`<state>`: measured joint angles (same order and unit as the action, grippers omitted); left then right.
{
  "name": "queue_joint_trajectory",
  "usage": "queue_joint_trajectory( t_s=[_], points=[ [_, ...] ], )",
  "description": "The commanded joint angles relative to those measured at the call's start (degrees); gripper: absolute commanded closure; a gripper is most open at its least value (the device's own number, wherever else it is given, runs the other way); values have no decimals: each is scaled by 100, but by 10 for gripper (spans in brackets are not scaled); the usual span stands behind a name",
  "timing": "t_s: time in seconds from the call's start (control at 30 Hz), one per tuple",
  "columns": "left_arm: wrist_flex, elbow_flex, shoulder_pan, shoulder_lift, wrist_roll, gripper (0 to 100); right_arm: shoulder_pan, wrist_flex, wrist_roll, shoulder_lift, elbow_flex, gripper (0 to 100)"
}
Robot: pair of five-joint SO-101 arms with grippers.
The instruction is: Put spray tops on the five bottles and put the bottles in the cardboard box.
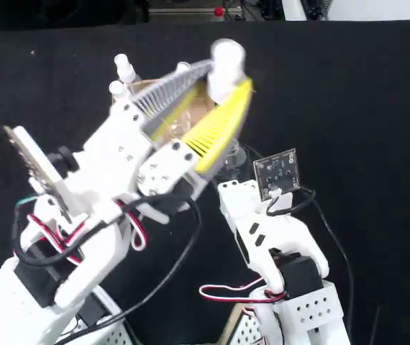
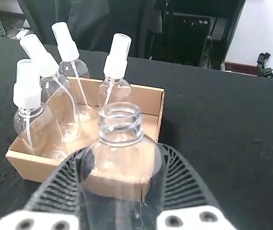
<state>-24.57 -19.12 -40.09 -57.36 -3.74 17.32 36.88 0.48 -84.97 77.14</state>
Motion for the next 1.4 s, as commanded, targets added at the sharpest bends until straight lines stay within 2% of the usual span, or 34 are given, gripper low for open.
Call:
queue_joint_trajectory(
  t_s=[0.0,0.1,0.17,0.3,0.67,0.9,1.03,1.37],
  points=[
    [264,189,-207,18,-35,925,105,-229,-70,-198,-13,987],
    [835,119,-189,114,-26,925,105,-229,-527,-207,-31,987],
    [932,66,-189,229,-26,925,105,-229,-624,-207,-48,987],
    [923,31,-189,431,-26,925,105,-237,-615,-470,-22,987],
    [976,-145,-180,554,-26,925,105,-387,-369,-2396,857,987],
    [967,-127,13,1002,-35,926,105,-422,-352,-2325,901,987],
    [967,-145,48,1169,-35,974,105,-413,-352,-2325,910,987],
    [976,-400,57,1169,0,967,97,-396,-352,-2325,910,987]
  ],
)
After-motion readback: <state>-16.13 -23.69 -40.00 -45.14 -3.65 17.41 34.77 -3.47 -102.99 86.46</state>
